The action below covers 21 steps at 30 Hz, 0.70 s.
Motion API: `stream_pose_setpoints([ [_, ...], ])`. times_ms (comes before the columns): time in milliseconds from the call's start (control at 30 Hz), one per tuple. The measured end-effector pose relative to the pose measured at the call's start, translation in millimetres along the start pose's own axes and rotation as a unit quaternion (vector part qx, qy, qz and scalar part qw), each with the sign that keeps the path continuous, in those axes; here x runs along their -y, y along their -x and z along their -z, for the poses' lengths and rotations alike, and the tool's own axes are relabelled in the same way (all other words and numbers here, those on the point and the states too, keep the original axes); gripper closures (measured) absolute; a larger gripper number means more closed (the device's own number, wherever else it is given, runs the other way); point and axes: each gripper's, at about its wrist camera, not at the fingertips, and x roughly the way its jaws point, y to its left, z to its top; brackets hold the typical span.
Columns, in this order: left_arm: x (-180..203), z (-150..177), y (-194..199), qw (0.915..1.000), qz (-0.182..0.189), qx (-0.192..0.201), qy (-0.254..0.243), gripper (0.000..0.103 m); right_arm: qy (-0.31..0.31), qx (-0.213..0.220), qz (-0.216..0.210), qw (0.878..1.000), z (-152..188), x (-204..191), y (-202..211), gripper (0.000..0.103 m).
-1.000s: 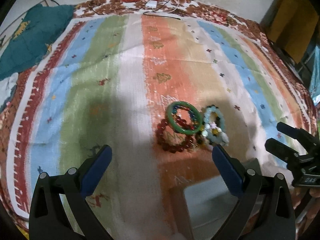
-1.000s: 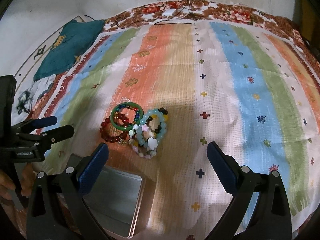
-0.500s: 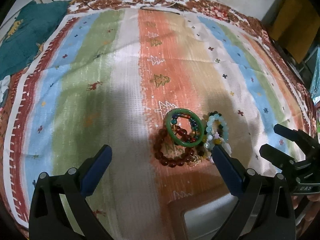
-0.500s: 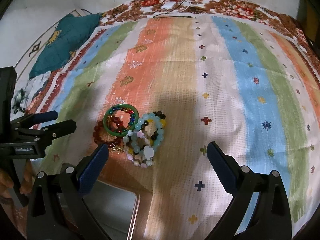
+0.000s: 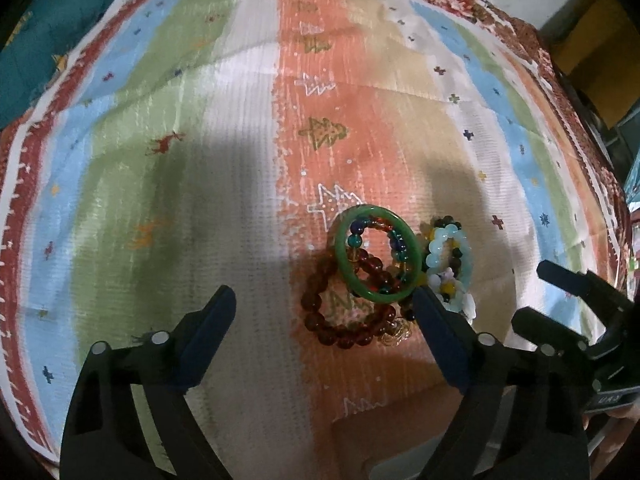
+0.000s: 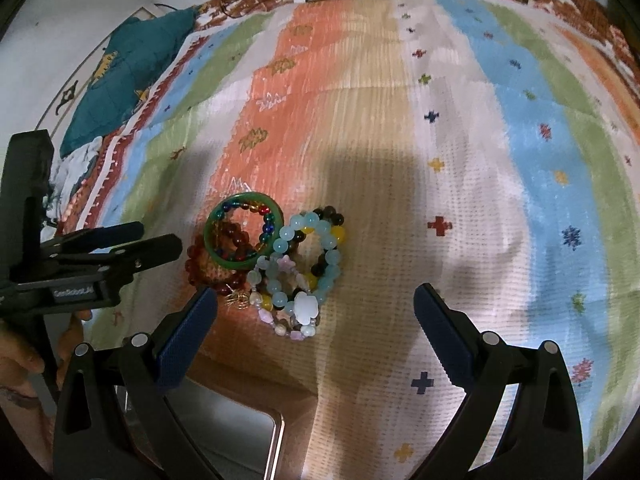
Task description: Organize jewelry
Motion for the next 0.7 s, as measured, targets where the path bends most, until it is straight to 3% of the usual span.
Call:
stream_pose_setpoints([
  [233,1,-9,-16,0.9997,0.0,-0.023,-0.002,0.037,-0.008,-0.027,-0.021,0.999,-4,0,-14,0.004],
  [400,0,-14,-24,0.9994,0.007,-0.034,0.0,0.054,-0.014,-0.043,-0.038,0.998,-4,0,-23,0.015],
  [600,-2,-20,-28,0.9991,0.016,-0.039,0.005,0.066,-0.025,-0.063,-0.061,0.996,-3,0,-31,0.025],
  [700,-1,-21,-29,0.999,0.018,-0.04,0.004,0.071,-0.031,-0.073,-0.072,0.994,-2,1,-34,0.038],
])
